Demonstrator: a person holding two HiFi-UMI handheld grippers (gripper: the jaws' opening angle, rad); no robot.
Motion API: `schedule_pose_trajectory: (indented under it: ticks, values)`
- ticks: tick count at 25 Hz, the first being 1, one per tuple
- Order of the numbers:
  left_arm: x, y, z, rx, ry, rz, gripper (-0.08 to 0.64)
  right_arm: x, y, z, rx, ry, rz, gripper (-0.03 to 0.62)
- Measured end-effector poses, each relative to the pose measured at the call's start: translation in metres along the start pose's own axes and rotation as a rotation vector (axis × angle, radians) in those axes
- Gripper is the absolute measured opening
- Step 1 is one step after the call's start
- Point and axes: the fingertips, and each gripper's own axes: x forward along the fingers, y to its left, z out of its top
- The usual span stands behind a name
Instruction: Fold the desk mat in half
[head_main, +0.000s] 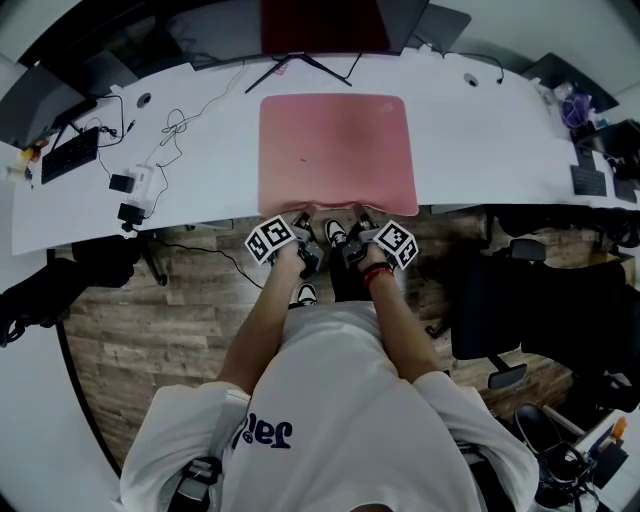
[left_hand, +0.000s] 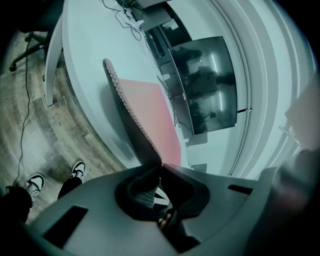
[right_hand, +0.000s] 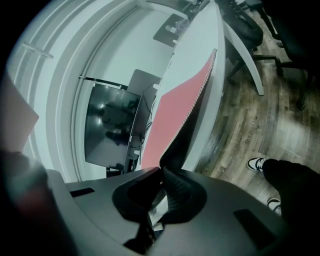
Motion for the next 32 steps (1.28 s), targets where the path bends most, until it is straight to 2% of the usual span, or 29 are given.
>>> schedule_pose_trajectory:
  ticks: [32]
  values:
    - [0.042,-0.011,0.036,-0.013,-0.030,0.020,0.032,0.049,0.016,0.026,-0.008,0.044,-0.015,0.029]
